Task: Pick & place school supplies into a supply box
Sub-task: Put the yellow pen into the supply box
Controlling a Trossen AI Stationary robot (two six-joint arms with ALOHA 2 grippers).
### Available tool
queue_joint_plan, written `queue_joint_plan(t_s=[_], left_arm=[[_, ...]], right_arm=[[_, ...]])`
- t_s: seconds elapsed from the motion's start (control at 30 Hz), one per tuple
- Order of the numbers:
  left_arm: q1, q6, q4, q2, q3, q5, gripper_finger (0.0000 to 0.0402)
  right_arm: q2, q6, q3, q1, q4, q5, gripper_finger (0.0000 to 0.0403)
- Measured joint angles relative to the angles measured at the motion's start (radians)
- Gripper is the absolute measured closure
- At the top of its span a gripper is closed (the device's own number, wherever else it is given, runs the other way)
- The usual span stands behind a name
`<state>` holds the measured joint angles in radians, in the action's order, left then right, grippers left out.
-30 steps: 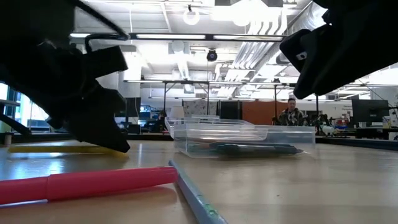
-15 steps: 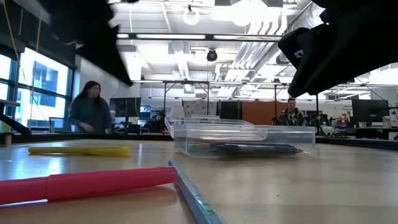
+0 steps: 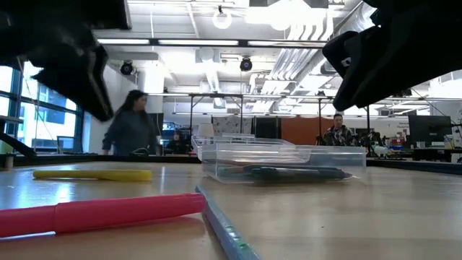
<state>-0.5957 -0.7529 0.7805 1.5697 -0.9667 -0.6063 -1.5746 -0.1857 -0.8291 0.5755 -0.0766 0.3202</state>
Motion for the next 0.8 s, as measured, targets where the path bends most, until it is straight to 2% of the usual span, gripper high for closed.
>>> queue_joint_plan(t_s=[0.1, 0.2, 0.37, 0.47, 0.53, 0.67, 0.8], left_arm=[[0.0, 0.027, -0.014, -0.136, 0.08, -0.061, 0.0265], [0.0, 0.05, -0.149, -0.296, 0.206, -0.073, 0.0269], [0.0, 0.114, -0.703, -0.482, 0.528, 0.013, 0.027], [0.0, 0.119, -1.017, -0.499, 0.674, 0.023, 0.027], [0.0, 0.12, -1.136, -0.496, 0.731, 0.016, 0.027], [0.0, 0.121, -1.167, -0.477, 0.754, -0.031, 0.027], [0.0, 0.121, -1.189, -0.429, 0.751, -0.031, 0.0267]], right_arm=[[0.0, 0.001, 0.0, 0.0, 0.003, -0.005, 0.032], [0.0, 0.002, 0.0, 0.0, 0.008, -0.002, 0.032], [0.0, 0.007, 0.0, 0.0, 0.02, 0.013, 0.032], [0.0, 0.007, 0.0, 0.0, 0.022, 0.038, 0.032], [0.0, 0.007, 0.0, 0.0, 0.026, 0.064, 0.032], [0.0, 0.01, 0.0, 0.0, 0.03, 0.104, 0.032], [0.0, 0.005, 0.0, 0.0, 0.039, 0.098, 0.032]])
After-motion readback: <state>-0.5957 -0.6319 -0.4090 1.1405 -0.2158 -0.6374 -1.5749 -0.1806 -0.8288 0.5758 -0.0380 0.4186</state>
